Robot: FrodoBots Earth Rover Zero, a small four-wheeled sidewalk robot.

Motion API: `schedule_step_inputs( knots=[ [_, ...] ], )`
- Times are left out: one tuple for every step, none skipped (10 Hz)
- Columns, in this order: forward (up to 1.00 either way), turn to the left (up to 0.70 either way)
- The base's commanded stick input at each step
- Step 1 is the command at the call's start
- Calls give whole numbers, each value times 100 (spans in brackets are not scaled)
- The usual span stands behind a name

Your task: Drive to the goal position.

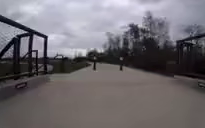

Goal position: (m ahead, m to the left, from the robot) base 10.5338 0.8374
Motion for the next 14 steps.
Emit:
schedule_step_inputs(
  knots=[
    [100,0],
    [100,0],
    [100,0],
    [100,0],
    [100,0],
    [100,0],
    [100,0],
    [100,0],
    [100,0],
    [100,0],
    [100,0],
    [100,27],
    [100,27],
    [100,27]
  ],
)
